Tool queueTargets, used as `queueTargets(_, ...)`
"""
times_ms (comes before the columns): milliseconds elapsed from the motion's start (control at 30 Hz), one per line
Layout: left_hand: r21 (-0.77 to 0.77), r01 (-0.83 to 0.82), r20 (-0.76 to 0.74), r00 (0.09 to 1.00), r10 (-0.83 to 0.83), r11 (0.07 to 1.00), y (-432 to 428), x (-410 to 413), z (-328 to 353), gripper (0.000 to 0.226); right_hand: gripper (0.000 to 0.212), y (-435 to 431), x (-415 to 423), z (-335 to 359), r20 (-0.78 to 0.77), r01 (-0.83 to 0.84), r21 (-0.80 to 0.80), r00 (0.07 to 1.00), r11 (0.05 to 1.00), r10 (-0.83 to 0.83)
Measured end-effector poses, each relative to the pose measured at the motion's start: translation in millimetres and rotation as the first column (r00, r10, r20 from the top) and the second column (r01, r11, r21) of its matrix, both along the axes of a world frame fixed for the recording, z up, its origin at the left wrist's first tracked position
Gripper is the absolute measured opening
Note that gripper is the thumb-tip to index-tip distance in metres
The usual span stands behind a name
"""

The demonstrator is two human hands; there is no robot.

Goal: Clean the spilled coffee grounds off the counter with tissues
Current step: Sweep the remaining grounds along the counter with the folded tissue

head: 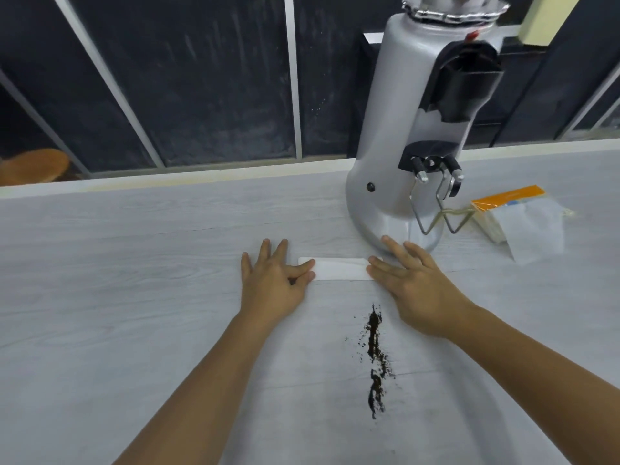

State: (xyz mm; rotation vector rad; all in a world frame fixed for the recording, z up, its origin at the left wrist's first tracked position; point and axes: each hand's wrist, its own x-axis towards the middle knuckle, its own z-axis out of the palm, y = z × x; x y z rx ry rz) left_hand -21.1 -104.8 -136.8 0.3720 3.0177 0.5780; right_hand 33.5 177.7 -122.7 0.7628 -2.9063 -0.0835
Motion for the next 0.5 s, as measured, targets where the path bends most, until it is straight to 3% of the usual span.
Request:
queueTargets(167,0.050,0.007,0.019,1.000,-0.008,0.999,20.3,27.5,2.9,0.029,0.045,25.2,26.8,-4.3,0.053,-0.026,-0.183,0.998,0.983,0.037)
queueTargets(267,0.068,0.018,0.020,1.000,-0.020,0.998,25.6,34.5,3.6,0.029,0.044,28.3,32.2,-5.0,0.063,-0.011,-0.311,0.998,0.950,0.032)
queueTargets(500,0.096,0.060,0.013,0.998,-0.062,0.994,24.5,36.4,-1.8,0.029,0.033,23.0,36.4,-17.4,0.104,0.151,-0.512,0.988,0.845,-0.114)
